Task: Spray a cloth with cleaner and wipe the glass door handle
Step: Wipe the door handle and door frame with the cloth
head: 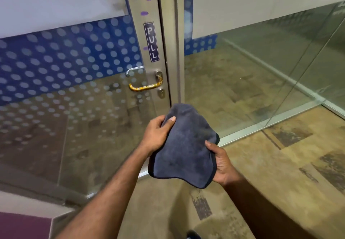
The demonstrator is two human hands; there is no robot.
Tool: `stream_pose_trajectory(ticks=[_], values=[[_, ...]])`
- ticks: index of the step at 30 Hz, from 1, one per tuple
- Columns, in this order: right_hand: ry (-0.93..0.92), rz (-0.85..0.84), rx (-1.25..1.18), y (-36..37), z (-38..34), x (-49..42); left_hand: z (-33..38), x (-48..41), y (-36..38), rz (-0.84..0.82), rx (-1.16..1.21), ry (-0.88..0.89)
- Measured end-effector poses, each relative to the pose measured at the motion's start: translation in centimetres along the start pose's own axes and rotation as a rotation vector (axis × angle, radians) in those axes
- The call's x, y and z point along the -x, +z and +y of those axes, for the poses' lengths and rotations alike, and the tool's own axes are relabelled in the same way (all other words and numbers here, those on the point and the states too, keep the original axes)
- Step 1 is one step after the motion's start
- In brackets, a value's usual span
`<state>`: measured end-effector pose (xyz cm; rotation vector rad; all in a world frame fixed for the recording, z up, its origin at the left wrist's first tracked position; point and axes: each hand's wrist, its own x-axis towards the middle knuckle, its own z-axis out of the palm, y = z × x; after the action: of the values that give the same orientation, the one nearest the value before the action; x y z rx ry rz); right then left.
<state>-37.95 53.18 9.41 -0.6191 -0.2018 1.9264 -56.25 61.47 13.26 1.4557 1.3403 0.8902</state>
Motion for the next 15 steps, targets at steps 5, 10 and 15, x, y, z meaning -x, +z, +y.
stream_pose_trajectory(ticks=[5, 10, 15], values=[[-0.049, -0.058, 0.026, 3.5, -1.2, -3.9, 4.0, -5.2, -2.6, -0.09, -0.066, 0.086], [-0.223, -0.128, 0.024, 8.7, -3.3, -7.5, 9.2, -10.9, -6.5, -0.057, -0.226, 0.293], [-0.444, -0.067, 0.046, 15.1, -6.0, -11.4, 14.1, -14.7, -13.7, 0.139, -0.479, 0.567]])
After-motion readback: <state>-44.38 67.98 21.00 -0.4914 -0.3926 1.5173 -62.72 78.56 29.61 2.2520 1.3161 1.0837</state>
